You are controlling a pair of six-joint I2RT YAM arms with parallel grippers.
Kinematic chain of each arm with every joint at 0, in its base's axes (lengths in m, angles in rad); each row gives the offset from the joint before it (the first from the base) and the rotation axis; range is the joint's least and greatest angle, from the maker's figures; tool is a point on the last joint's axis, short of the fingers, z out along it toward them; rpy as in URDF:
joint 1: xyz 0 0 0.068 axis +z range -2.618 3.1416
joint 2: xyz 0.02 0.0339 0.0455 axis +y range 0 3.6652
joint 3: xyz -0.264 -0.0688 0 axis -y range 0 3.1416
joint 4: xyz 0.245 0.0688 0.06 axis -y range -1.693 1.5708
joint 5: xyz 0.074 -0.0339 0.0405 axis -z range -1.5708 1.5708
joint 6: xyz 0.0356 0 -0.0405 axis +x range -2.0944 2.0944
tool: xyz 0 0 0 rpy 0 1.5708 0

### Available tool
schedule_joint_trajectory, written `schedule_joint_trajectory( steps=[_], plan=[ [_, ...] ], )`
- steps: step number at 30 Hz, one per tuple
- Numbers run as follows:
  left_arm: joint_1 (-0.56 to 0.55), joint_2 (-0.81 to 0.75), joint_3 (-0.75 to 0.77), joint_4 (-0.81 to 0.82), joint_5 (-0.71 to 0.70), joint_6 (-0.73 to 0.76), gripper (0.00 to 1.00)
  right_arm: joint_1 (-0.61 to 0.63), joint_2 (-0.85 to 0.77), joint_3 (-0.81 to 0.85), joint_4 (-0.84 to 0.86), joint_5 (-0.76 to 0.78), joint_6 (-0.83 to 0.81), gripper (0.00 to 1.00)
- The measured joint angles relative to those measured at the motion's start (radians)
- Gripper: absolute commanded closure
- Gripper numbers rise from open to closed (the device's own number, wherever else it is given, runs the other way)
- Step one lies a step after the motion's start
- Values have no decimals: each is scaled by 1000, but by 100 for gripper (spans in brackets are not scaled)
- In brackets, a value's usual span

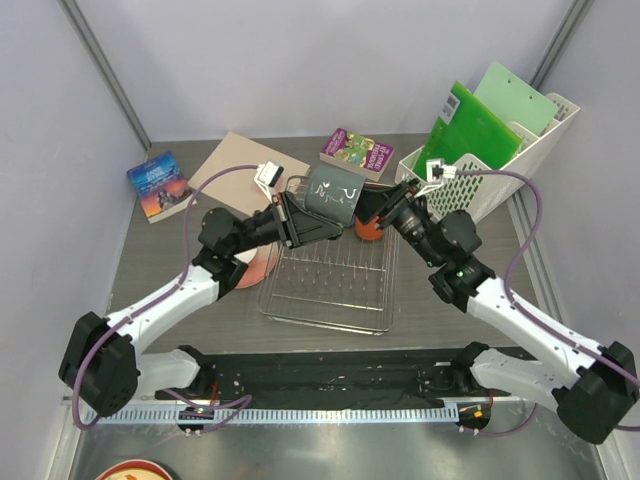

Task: Unload the mixed dishes from the dish rack
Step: Place the cup at the center of the board.

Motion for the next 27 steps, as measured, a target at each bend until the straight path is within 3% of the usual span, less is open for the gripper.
schedule_joint_trajectory(
  steps=[1, 4, 5, 6, 9, 10, 11, 15, 19, 21, 27],
  plan=[
    [-2, 0, -1, 1, 2, 0, 99, 0, 29, 15, 3, -5, -1, 36],
    [-7, 0, -6, 8, 6, 0, 100, 0, 105, 52, 2, -16, -9, 69],
    [-7, 0, -9, 10, 4, 0, 99, 0, 121, 56, 5, -31, -4, 94],
    [-7, 0, -14, 6, 0, 0, 100, 0, 128, 60, 5, -34, -7, 99],
    [-1, -13, -25, -8, -7, -46, 91, 3, 122, 61, -12, -61, -47, 99],
    [-1, -20, -24, -25, -5, -39, 74, 3, 116, 61, -13, -62, -50, 99],
    [-5, -37, -14, -76, -3, -19, 66, 5, 100, 61, -36, -59, -57, 99],
    [-16, -81, 31, -249, -56, 135, 48, 12, 11, 84, -204, 16, -111, 99],
    [-14, -125, 60, -422, -168, 277, 19, 8, -58, 158, -428, 156, -183, 99],
    [-14, -144, 74, -506, -243, 323, 12, 6, -88, 214, -561, 240, -215, 99],
    [-14, -171, 91, -733, -507, 383, 12, 6, -106, 396, -921, 553, -258, 99]
  ],
)
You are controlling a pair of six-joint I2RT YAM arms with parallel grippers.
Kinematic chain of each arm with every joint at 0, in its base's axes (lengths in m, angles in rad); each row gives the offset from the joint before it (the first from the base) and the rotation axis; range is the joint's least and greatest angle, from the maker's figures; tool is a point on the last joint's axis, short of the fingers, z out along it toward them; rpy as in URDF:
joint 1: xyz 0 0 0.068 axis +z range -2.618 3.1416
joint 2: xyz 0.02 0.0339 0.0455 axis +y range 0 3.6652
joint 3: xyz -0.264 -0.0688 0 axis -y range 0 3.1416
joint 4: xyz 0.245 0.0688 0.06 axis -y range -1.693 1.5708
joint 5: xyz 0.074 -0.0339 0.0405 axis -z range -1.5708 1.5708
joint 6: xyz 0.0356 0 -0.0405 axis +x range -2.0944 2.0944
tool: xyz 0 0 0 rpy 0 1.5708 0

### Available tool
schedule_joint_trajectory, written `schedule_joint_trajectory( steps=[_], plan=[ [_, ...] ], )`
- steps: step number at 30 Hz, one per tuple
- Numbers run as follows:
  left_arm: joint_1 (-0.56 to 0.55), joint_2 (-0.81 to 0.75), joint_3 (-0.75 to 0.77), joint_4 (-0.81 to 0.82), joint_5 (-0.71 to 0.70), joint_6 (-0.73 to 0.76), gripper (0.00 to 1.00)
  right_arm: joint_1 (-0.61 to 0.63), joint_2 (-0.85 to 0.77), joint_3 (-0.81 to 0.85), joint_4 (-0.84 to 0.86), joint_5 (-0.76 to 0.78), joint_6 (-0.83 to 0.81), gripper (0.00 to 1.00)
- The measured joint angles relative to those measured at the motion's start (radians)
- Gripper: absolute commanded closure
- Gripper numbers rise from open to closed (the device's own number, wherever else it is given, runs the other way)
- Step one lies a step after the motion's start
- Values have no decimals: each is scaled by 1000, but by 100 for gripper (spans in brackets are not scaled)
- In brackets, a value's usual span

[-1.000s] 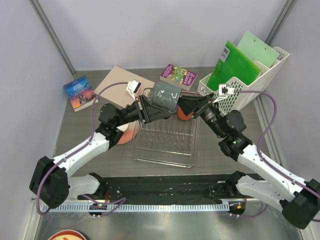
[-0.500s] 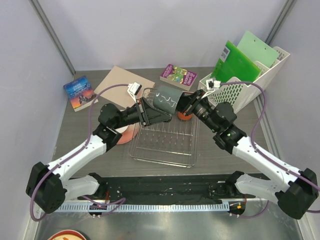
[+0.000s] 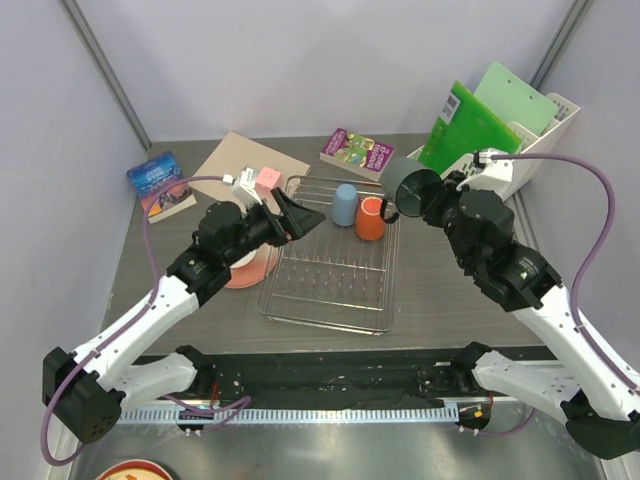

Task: Unload the mixed dishes from the dish rack
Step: Place the cup at the center of the board.

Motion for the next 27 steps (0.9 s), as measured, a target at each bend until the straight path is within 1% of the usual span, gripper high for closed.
schedule_joint_trajectory(
  steps=[2, 5, 7, 9, 13, 19, 22, 25, 27],
  plan=[
    [0, 0, 3, -87, -89, -1, 16, 0, 42, 55, -138, 131, 2, 99],
    [0, -4, 6, -200, -195, -2, 18, -5, 82, 59, -273, 266, 16, 99],
    [0, -14, 6, -257, -247, -2, 18, -13, 102, 25, -346, 311, 40, 99],
    [0, -40, 6, -320, -299, -2, 19, -37, 103, -24, -411, 323, 75, 99],
    [0, -104, 5, -379, -369, -2, 19, -121, 103, -80, -470, 294, 133, 99],
    [0, -171, -25, -405, -413, -17, 20, -304, 155, -136, -449, 180, 194, 99],
    [0, -172, -40, -422, -416, -23, 21, -412, 225, -167, -406, 72, 213, 99],
    [0, -165, -46, -440, -415, -28, 22, -469, 305, -187, -366, 0, 222, 99],
    [0, -158, -46, -449, -410, -36, 23, -480, 354, -193, -344, -31, 227, 99]
  ],
)
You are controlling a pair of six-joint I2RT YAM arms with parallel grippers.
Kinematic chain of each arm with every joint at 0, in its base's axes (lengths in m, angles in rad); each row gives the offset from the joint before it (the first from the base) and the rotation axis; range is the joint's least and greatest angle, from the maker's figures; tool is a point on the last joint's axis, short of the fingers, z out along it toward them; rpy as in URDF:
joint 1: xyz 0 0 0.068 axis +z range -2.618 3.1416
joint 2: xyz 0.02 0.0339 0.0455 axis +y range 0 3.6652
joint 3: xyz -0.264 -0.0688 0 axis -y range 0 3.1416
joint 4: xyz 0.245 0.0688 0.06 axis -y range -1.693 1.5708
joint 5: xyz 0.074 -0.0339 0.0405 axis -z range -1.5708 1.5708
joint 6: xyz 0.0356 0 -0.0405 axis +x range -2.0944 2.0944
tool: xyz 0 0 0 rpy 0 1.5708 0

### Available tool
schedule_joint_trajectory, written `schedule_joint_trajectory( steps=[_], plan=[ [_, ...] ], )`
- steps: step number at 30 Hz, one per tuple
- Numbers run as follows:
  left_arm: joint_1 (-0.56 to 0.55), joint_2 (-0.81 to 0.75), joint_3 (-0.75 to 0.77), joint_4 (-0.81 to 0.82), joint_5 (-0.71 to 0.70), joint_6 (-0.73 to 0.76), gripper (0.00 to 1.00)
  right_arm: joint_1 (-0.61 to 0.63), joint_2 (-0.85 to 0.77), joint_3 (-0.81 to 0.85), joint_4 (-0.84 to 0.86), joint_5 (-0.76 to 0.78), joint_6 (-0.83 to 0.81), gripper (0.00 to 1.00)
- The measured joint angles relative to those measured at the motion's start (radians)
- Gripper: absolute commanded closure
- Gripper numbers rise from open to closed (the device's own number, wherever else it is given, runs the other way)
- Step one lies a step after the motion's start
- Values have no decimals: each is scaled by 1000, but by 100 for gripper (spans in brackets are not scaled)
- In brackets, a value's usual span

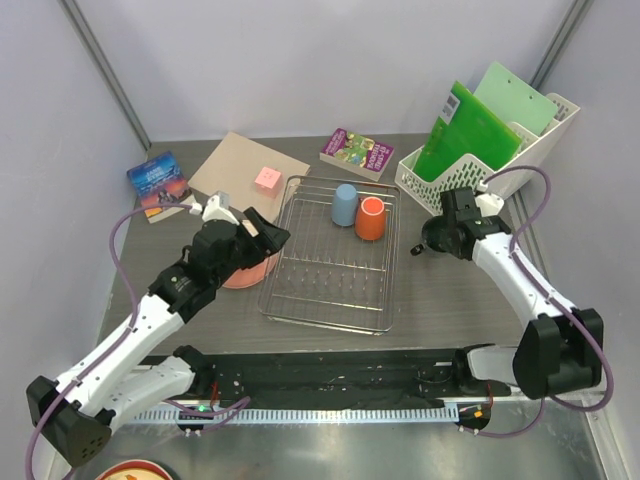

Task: Unload the mixed dishes from the dish rack
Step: Place the cup at the center of the board, then pick up the cup from the dish rack.

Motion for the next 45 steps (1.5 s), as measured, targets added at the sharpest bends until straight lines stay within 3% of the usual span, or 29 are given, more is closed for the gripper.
schedule_joint_trajectory(
  steps=[11, 14, 20, 23, 27, 30, 41, 45],
  plan=[
    [0, 29, -15, -18, 31, -23, 26, -18, 206, -4, 132, -97, 11, 99],
    [0, 30, -28, -18, 34, -32, 21, -25, 239, -19, 166, -105, 11, 96],
    [0, 30, -38, -25, 33, -32, 16, -32, 253, -43, 202, -124, 6, 72],
    [0, 30, -38, -25, 33, -32, 14, -33, 252, -48, 229, -132, 7, 49],
    [0, 40, -38, -25, 33, -32, 11, -33, 227, -53, 238, -149, -7, 32],
    [0, 50, -38, -25, 34, -30, 10, -33, 181, -53, 239, -158, -12, 25],
    [0, 131, 18, -26, 32, 75, 0, -17, -97, -11, 210, -236, -19, 26],
    [0, 219, 113, -19, 19, 172, 0, 32, -252, -16, 304, -334, -50, 28]
  ],
)
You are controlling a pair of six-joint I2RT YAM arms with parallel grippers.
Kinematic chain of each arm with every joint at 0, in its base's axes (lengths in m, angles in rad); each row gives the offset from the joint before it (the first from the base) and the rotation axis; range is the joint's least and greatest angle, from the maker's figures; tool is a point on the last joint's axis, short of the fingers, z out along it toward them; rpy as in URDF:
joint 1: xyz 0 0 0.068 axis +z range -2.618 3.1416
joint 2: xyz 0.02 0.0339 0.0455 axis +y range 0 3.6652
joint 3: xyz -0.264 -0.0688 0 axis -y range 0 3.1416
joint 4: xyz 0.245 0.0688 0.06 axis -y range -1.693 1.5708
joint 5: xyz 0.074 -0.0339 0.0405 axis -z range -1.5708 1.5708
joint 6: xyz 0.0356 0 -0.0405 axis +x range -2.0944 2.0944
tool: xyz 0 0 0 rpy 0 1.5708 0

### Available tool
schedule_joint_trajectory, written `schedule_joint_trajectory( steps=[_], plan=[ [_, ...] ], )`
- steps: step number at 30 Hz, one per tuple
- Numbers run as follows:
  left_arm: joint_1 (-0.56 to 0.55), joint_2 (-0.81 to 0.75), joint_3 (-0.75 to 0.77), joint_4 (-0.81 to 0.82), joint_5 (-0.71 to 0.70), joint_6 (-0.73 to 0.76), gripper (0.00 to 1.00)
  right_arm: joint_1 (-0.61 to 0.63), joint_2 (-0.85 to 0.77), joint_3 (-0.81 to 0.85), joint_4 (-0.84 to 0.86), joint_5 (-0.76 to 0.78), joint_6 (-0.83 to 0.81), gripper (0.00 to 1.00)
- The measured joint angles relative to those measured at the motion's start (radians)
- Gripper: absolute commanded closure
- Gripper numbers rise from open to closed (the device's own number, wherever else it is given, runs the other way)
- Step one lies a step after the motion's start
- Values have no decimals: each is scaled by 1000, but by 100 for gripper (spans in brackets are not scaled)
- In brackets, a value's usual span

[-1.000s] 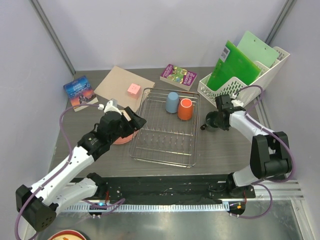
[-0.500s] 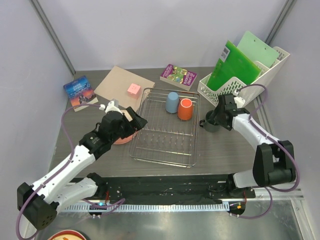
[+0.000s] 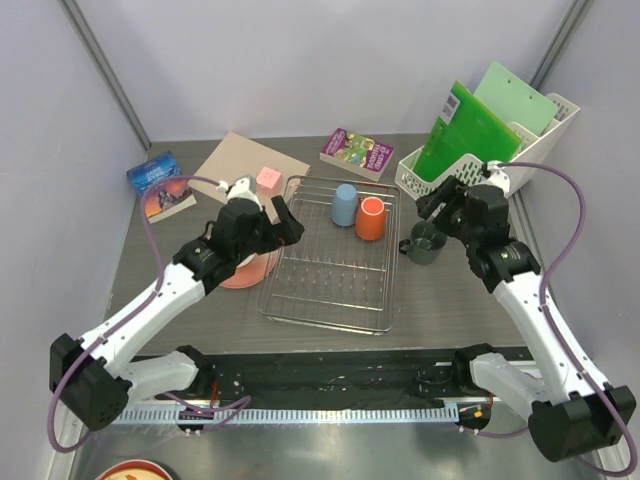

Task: Unload the mixed dishes from the dish rack
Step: Pick up the cup from the dish rack.

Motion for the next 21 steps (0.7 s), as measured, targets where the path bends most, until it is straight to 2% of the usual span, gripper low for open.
schedule_joint_trajectory(
  steps=[3, 9, 12, 15, 17, 21],
  plan=[
    [0, 88, 89, 15, -9, 65, 0, 60, -60, -19, 99, -67, -34, 29],
    [0, 355, 354, -4, -59, 106, 0, 149, -37, -108, 181, -116, -82, 30],
    [14, 534, 552, -28, -29, 98, 0, 163, -44, -172, 185, -130, -89, 30],
    [34, 645, 651, -32, 6, 72, 0, 166, -81, -203, 183, -132, -97, 30],
    [35, 718, 743, -92, 11, 76, 0, 166, -127, -204, 185, -132, -103, 30],
    [22, 872, 967, -150, -2, 101, 0, 167, -221, -204, 195, -123, -106, 31]
  ],
)
